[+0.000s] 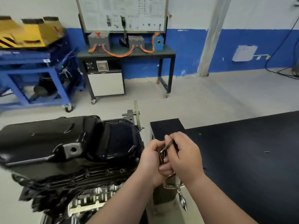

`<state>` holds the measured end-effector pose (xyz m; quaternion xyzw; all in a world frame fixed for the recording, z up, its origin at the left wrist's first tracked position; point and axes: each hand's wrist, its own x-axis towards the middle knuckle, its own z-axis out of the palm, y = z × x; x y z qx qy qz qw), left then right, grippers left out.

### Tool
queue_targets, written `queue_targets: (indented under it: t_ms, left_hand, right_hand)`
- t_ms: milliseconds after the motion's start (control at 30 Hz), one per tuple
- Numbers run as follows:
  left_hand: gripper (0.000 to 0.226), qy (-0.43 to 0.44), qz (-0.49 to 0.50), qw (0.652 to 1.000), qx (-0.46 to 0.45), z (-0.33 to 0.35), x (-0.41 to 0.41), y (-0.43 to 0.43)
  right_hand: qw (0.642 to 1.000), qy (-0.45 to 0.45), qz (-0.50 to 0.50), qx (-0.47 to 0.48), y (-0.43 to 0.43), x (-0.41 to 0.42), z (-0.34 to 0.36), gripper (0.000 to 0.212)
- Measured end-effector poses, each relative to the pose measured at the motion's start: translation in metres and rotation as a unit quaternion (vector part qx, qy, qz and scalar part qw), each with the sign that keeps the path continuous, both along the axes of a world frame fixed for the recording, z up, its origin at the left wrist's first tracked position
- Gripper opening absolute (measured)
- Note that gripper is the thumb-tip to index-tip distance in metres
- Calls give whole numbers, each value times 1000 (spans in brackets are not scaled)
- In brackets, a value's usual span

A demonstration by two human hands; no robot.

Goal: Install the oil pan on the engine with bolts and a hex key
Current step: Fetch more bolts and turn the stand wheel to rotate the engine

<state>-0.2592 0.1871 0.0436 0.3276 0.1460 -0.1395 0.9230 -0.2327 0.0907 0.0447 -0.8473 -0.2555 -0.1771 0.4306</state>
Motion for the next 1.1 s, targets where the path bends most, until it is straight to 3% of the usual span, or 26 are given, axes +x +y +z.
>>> queue_targets:
  t_ms: [267,400,533,833,967,1100]
  left_hand:
    - [44,-25,113,990,82,22,-37,127]
    - [45,-18,125,986,111,28,-55,162]
    - [41,11,98,993,71,27,-66,178]
    - [21,104,57,993,4,1,-90,183]
    - [41,114,-5,993,-14,-22,-99,185]
    - [51,97,-8,995,13,-67,-98,177]
  right_hand:
    - [1000,-11,16,3,143,-29,26,24]
    - [999,-23,10,22,180,-49,28,28]
    - [998,-35,19,40,190,-61,26,14]
    - [995,-4,76,57,190,-77,6,14]
    - [992,27,58,106,176,-77,-15,22]
    - [993,34,4,111,158,-67,-57,29]
